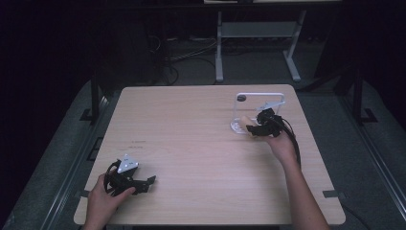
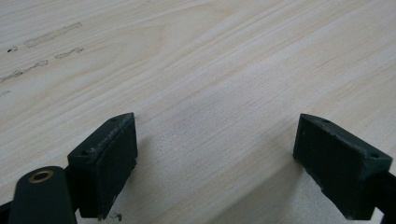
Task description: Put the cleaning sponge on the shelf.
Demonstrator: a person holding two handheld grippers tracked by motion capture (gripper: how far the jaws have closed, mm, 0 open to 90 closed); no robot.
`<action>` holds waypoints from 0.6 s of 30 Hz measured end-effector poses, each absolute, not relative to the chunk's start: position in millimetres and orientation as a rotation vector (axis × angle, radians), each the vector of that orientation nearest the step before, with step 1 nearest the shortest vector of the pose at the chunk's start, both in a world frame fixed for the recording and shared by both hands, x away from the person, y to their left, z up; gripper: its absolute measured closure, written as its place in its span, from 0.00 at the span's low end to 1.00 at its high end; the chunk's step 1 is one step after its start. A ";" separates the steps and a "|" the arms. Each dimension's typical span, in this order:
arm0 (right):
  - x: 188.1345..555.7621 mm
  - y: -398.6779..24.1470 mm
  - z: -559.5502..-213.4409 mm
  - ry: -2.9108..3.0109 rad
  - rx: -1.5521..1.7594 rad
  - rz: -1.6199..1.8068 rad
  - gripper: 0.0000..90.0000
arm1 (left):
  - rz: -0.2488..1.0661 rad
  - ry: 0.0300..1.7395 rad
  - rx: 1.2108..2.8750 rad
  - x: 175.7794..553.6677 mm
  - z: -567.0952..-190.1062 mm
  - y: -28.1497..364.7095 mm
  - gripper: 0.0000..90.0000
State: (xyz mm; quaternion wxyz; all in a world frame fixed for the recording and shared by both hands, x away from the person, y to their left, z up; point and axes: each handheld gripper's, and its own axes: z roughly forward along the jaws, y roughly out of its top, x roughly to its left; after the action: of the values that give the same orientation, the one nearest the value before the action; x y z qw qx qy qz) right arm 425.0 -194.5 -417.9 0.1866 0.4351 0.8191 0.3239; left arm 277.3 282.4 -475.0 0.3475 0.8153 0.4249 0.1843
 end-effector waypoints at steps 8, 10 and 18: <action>399.6 -201.6 -411.0 2.286 1.213 0.987 0.76 | 0.478 1.102 2.115 277.3 -475.0 282.4 0.15; 395.7 -202.0 -411.8 2.300 1.211 0.998 0.85 | 0.478 1.102 2.115 277.3 -475.0 282.4 0.15; 392.4 -198.5 -424.5 2.360 1.212 0.993 1.00 | 0.479 1.101 2.115 277.3 -475.0 282.5 0.15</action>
State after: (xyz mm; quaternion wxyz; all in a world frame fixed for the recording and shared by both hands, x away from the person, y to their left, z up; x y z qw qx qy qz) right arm 392.4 -198.5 -424.5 0.1541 0.4227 0.8232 0.3463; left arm 277.3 282.5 -475.0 0.3472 0.8155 0.4247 0.1845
